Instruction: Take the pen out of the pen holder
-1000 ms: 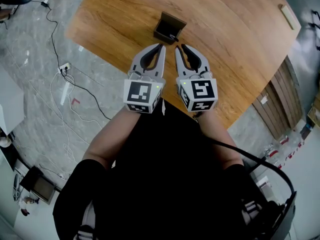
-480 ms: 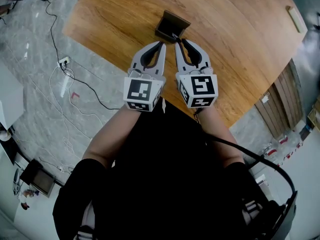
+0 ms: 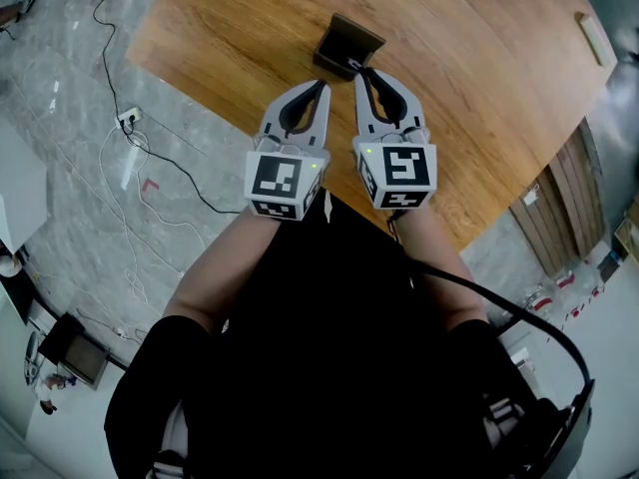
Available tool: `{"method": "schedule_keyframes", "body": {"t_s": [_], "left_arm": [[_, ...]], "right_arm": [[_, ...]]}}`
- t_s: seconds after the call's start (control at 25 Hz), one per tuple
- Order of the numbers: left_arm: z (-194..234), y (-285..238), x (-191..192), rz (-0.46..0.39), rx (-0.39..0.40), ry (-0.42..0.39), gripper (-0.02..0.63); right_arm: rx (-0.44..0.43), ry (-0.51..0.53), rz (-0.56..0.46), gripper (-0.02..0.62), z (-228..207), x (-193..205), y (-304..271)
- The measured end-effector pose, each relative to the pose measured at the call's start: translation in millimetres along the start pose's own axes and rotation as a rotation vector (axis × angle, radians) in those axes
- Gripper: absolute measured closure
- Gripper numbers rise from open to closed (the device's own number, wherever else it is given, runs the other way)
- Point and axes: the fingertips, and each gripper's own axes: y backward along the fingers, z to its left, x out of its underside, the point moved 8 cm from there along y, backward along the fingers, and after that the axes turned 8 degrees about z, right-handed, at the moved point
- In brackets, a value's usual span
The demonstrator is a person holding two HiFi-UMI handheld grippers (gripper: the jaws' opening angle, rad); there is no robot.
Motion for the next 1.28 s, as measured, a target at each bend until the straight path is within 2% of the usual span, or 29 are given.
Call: {"method": "schedule_keyframes", "body": {"t_s": [0.4,0.8,1.04,1.28], "left_arm": [[-19,34,-14,-0.059,0.013,-0.051,0.606],[-48,100,-29,-0.138,0.001,-0.092,0.606],[-60,120,-47,-0.196,-0.005,-0.121,0.606],[-68,126,-54,-0.218,-0.006,-0.133,0.606]], "right_arm": [[0.047,-0.013,-0.121,0.578,10,-24,52],[0.073,0.035,-0.237,0.578,39,-53,130],[0.087,0.064,-0.285,0.578,46,-65,163],[0.093,0.083,-0.305,0.578,47,-71,179]]}}
